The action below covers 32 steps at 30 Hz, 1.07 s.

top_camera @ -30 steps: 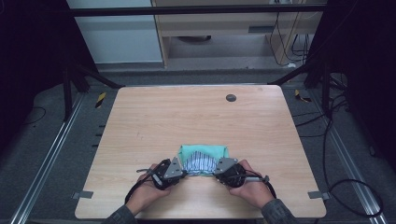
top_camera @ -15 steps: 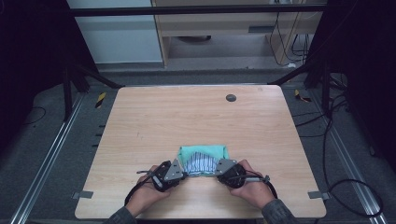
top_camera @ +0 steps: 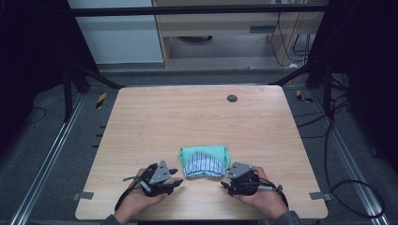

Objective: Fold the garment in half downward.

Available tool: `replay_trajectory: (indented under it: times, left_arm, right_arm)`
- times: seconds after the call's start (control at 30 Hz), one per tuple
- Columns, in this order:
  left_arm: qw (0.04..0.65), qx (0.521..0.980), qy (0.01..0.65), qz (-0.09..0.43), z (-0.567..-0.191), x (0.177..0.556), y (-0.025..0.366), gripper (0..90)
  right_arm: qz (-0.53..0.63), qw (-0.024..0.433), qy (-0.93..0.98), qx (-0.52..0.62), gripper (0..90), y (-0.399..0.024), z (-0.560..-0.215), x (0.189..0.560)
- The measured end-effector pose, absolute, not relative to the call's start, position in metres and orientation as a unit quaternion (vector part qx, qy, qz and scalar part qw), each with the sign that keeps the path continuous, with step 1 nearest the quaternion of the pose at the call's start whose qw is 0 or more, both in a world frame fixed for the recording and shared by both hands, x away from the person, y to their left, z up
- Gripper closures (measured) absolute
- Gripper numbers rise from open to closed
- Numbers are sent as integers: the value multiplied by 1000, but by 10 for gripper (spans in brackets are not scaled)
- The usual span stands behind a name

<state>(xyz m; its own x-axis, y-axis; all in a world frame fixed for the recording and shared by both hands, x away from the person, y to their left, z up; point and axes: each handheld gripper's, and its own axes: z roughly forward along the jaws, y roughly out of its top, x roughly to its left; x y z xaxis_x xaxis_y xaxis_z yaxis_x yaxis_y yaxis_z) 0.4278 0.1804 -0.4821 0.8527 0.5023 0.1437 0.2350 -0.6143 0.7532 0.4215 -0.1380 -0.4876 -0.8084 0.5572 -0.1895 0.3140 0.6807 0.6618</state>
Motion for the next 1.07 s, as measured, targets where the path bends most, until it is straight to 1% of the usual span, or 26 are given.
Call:
replay_trajectory:
  times: [0.1,0.17,0.2,0.33,0.4,0.47,0.57,0.7,0.8,0.87,0.97,1.07]
  left_arm:
    - [377,879,230,183,-484,437,188,436]
    - [369,877,242,190,-486,444,193,386]
    - [366,876,248,192,-487,447,195,348]
    - [357,867,288,194,-492,461,206,228]
    - [356,860,309,196,-495,467,212,189]
    - [352,854,328,197,-498,472,217,161]
    - [353,845,350,198,-501,480,224,132]
    - [357,827,383,206,-503,490,234,116]
    - [353,816,405,213,-505,496,240,87]
    - [349,812,420,206,-507,501,242,71]
    - [335,811,438,198,-508,506,242,21]
    - [334,811,439,197,-508,506,242,13]
  right_arm:
    - [316,200,890,262,324,-148,-489,425]
    - [316,203,885,274,281,-154,-491,428]
    - [316,203,882,285,248,-158,-492,430]
    - [316,206,868,323,192,-172,-496,439]
    - [318,211,857,346,169,-179,-498,445]
    - [319,208,844,378,145,-187,-500,451]
    - [322,219,812,434,114,-198,-505,466]
    - [330,221,787,473,88,-203,-509,477]
    - [331,223,765,506,37,-205,-512,486]
    - [325,230,747,533,28,-205,-512,492]
    - [314,238,736,550,1,-203,-513,496]
    - [314,238,735,551,1,-203,-513,496]
